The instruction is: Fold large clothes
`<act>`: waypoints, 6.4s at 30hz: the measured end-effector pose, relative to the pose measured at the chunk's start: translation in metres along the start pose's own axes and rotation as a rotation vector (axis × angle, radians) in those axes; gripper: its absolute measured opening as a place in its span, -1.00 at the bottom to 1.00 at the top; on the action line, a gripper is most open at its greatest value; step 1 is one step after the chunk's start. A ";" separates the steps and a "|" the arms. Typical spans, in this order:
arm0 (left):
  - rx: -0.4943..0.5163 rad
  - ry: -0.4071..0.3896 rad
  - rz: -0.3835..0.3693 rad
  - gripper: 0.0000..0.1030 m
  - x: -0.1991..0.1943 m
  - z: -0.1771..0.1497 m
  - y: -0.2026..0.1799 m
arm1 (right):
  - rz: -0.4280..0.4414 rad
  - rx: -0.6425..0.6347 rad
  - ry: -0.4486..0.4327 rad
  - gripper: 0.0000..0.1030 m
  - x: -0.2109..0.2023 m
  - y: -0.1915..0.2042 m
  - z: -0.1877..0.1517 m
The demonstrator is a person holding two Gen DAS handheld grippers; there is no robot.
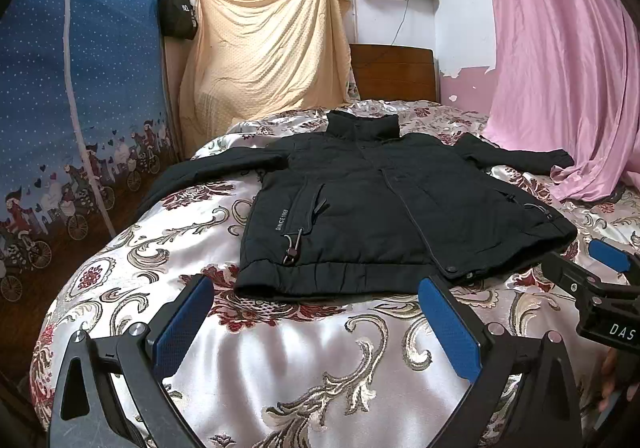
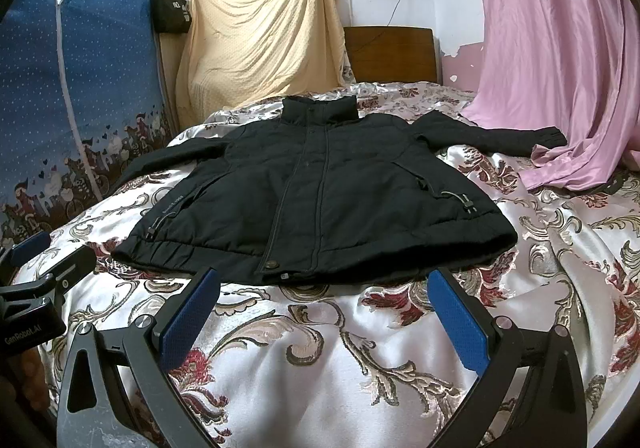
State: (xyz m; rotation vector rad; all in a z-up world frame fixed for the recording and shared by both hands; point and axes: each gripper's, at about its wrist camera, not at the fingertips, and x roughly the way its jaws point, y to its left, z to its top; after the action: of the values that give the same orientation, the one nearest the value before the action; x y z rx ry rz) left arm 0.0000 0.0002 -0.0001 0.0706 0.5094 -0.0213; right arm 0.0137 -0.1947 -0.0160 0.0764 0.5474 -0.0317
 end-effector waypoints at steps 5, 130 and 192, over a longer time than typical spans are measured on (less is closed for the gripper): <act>0.001 -0.001 0.000 1.00 0.000 0.000 0.000 | 0.000 0.000 0.001 0.98 0.000 0.000 0.000; 0.135 0.419 -0.303 1.00 0.522 0.180 -0.340 | -0.498 0.728 0.096 -0.81 0.343 -0.534 0.229; -0.183 0.325 -0.313 -0.89 0.451 0.209 0.005 | 0.057 -0.086 0.291 0.26 0.353 -0.111 0.217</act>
State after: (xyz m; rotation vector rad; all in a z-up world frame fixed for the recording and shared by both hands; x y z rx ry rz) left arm 0.4959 -0.0110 -0.0381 -0.1884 0.8415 -0.2721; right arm 0.4215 -0.3262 -0.0222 0.0124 0.8367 0.0591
